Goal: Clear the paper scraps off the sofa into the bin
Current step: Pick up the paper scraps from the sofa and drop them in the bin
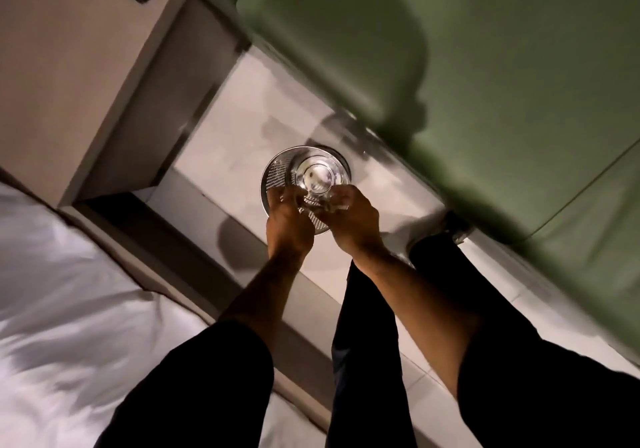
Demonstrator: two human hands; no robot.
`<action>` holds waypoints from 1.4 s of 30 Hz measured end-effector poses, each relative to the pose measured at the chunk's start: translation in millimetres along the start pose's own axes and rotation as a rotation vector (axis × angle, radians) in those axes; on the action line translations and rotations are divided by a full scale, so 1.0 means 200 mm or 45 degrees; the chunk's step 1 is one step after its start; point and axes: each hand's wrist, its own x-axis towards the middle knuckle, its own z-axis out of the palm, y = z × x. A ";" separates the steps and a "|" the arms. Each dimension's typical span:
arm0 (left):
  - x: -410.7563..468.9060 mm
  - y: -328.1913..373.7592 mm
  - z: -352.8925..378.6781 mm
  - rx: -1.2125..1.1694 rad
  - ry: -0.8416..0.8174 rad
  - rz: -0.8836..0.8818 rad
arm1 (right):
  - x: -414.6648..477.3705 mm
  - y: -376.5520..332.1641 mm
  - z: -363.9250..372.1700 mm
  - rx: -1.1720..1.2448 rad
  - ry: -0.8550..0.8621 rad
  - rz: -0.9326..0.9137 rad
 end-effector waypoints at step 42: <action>0.32 2.66 1.02 0.917 -0.155 1.357 | 0.24 0.53 -2.81 0.024 0.910 0.238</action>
